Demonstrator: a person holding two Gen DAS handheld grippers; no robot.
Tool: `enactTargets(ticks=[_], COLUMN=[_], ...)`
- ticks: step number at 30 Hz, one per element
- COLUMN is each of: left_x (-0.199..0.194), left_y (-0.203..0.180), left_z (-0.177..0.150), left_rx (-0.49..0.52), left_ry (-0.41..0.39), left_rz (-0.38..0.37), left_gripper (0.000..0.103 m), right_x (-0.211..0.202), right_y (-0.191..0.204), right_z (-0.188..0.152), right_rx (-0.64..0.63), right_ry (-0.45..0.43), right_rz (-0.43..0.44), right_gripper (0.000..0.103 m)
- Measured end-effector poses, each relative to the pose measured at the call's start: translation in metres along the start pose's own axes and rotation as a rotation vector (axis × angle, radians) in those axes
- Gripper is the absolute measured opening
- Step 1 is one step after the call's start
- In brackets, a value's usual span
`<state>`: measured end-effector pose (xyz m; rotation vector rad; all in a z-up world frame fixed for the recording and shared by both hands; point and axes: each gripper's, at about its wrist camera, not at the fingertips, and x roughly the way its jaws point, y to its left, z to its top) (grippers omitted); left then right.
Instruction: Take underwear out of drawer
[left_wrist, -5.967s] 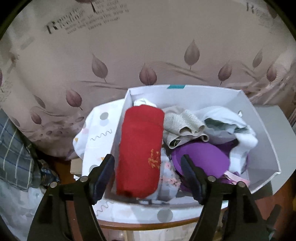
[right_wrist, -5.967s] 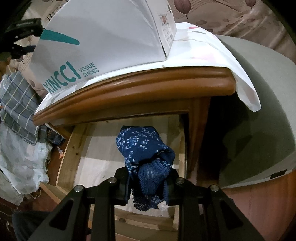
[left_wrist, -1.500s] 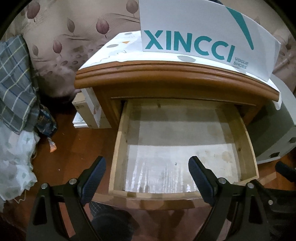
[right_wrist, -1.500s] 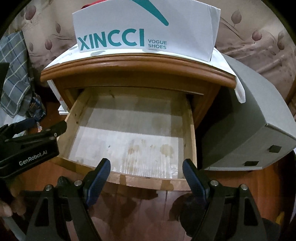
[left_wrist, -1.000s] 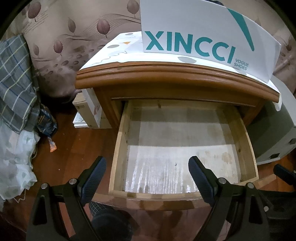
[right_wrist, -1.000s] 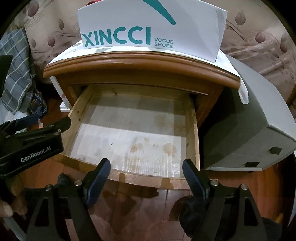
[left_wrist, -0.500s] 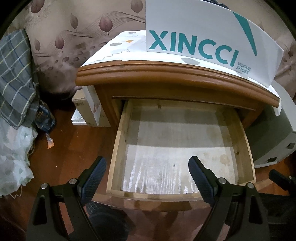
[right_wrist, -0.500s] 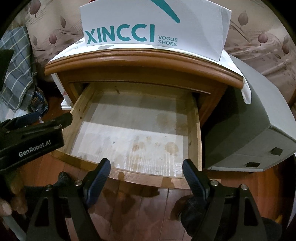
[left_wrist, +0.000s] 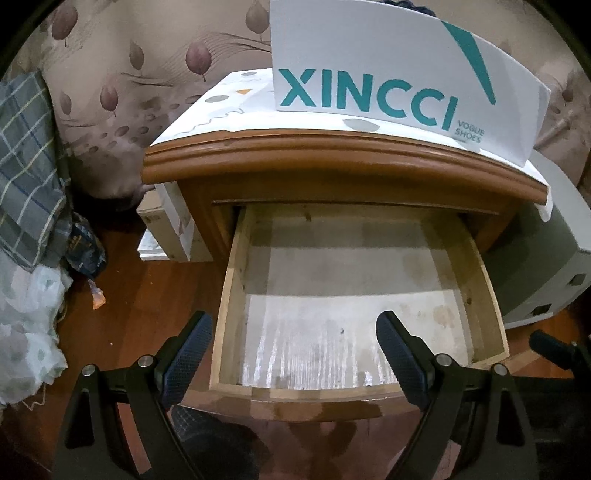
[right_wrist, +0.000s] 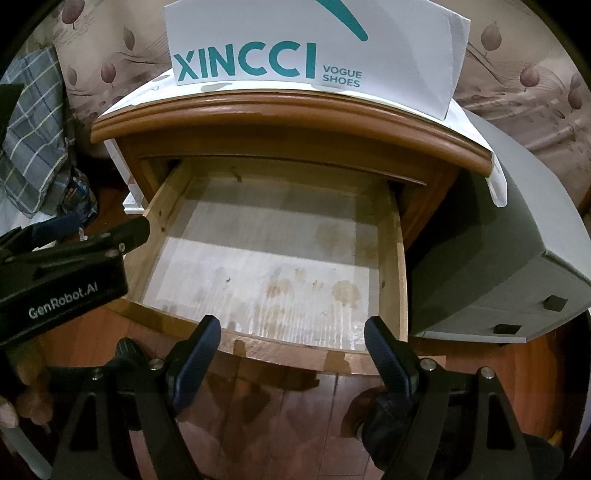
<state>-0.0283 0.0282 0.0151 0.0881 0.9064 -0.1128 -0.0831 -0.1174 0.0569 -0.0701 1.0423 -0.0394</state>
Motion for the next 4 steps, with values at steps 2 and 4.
enactTargets(ticks=[2, 4], left_x=[-0.0004, -0.0025], left_y=[-0.0013, -0.0015], left_z=[0.0004, 0.0008], left_rx=[0.001, 0.002], left_ry=[0.0, -0.016], left_rz=[0.0, 0.012], left_gripper=[0.088, 0.088], right_x=[-0.0001, -0.0004], right_y=[0.0003, 0.0006], right_z=[0.0, 0.0002], right_rx=[0.0, 0.0], right_ry=[0.0, -0.001], right_rz=[0.001, 0.0], right_gripper=[0.082, 0.082])
